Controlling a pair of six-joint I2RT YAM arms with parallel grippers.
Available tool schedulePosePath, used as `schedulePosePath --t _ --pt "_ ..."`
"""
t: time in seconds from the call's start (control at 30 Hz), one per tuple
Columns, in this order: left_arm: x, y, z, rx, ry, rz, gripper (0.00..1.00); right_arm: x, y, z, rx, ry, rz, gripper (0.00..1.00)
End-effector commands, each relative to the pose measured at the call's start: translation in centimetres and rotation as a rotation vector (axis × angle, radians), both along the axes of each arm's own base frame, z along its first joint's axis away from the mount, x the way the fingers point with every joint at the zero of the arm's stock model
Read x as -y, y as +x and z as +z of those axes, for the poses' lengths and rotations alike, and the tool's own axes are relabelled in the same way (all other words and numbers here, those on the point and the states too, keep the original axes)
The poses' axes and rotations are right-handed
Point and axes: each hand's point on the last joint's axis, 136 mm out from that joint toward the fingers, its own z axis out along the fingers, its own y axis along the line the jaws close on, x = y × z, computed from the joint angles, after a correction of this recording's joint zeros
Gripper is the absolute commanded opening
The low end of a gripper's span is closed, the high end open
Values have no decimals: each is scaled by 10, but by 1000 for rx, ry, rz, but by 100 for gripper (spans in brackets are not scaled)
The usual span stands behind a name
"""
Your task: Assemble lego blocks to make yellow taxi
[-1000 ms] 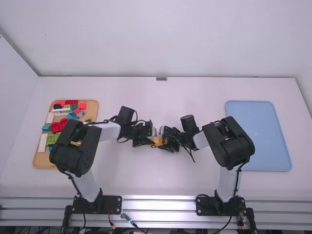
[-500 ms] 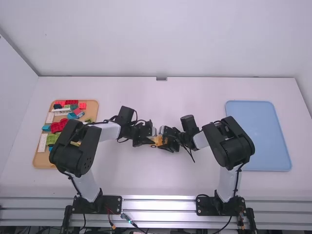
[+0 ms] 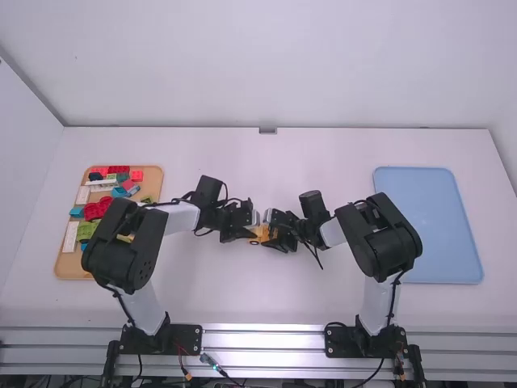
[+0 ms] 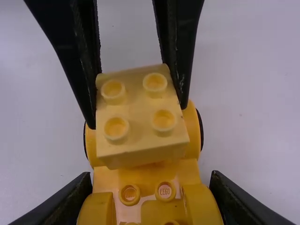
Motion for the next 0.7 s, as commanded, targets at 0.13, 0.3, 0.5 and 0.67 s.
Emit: schedulePosePath --t 0.13,0.3,0.5,0.67 --pt "-8 0 -5 3 51 21 32 6 -1 -5 -13 -25 -22 62" --pt "-7 0 -5 2 51 20 44 6 -1 -5 -14 -26 -22 62" --pt "-7 1 -5 5 50 21 49 6 -1 -5 -14 -26 -22 62" --pt "-7 1 -5 7 50 21 48 6 -1 -5 -14 -26 -22 62"
